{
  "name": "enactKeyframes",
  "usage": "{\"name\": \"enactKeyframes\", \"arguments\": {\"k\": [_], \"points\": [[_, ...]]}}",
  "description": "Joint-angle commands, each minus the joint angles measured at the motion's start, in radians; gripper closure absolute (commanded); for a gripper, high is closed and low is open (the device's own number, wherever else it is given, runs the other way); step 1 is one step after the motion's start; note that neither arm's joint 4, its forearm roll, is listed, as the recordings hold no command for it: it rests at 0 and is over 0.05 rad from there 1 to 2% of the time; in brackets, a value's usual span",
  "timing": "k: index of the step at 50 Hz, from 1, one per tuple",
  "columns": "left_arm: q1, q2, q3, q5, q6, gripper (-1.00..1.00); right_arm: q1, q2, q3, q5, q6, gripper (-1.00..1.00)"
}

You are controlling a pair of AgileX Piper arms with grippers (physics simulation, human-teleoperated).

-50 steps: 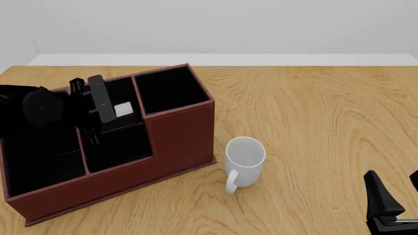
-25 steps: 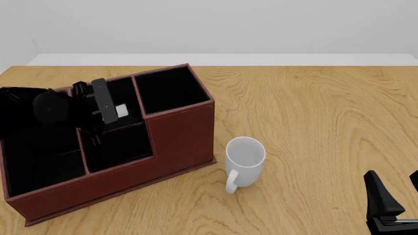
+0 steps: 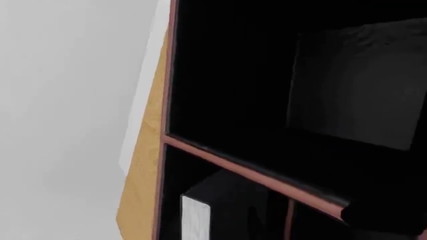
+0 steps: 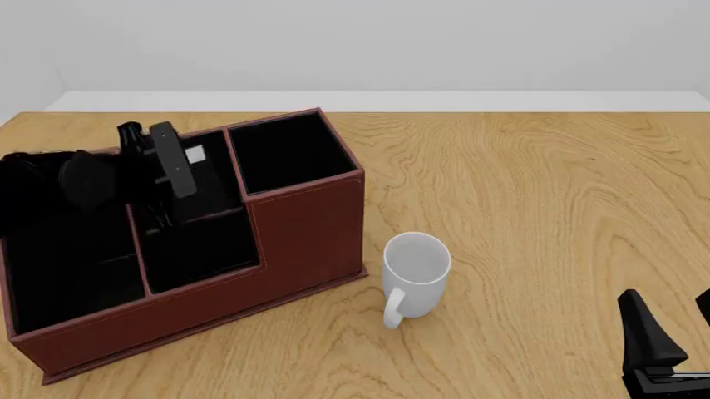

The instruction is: Pick up the book and place it in the front compartment of the caddy.

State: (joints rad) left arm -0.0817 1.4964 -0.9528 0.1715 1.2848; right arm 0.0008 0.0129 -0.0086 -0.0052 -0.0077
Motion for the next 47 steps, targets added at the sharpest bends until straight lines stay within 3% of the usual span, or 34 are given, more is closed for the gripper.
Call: {"name": "enactKeyframes", "arguments": {"k": [1,8,9,11,15,18,20,27,30,31,33,35,37,39,41,45,47], "points": [[0.019,-0.053,-0.076,-0.297,-0.025,-1.0,0.0,0.0,0.0,0.0,0.0,-1.0],[-0.038,-0.168,-0.051,-0.372,0.001,-1.0,0.0,0.0,0.0,0.0,0.0,-1.0],[-0.026,-0.17,-0.09,-0.362,-0.022,-1.0,0.0,0.0,0.0,0.0,0.0,-1.0],[-0.061,-0.229,-0.053,-0.381,0.003,-1.0,0.0,0.0,0.0,0.0,0.0,-1.0],[-0.086,-0.304,-0.076,-0.337,-0.037,-1.0,0.0,0.0,0.0,0.0,0.0,-1.0],[-0.123,-0.386,-0.045,-0.329,-0.018,-1.0,0.0,0.0,0.0,0.0,0.0,-1.0],[-0.163,-0.46,-0.074,-0.268,-0.069,-1.0,0.0,0.0,0.0,0.0,0.0,-1.0],[-0.223,-0.604,-0.033,-0.222,-0.058,-1.0,0.0,0.0,0.0,0.0,0.0,-1.0],[-0.262,-0.687,-0.075,-0.157,-0.09,-1.0,0.0,0.0,0.0,0.0,0.0,-1.0],[-0.251,-0.7,-0.143,-0.112,-0.15,-1.0,0.0,0.0,0.0,0.0,0.0,-1.0],[-0.262,-0.745,-0.12,-0.131,-0.115,-1.0,0.0,0.0,0.0,0.0,0.0,-1.0],[-0.257,-0.789,-0.171,-0.088,-0.169,-1.0,0.0,0.0,0.0,0.0,0.0,-1.0],[-0.249,-0.841,-0.178,-0.085,-0.18,-1.0,0.0,0.0,0.0,0.0,0.0,-1.0],[-0.288,-0.969,-0.171,-0.065,-0.22,-1.0,0.0,0.0,0.0,0.0,0.0,-1.0],[-0.259,-1.051,-0.182,-0.022,-0.313,-1.0,0.0,0.0,0.0,0.0,0.0,-1.0],[-0.224,-1.311,-0.054,0.055,-0.444,-1.0,0.0,0.0,0.0,0.0,0.0,-1.0],[-0.173,-1.459,-0.058,0.209,-0.613,-1.0,0.0,0.0,0.0,0.0,0.0,-1.0]]}}
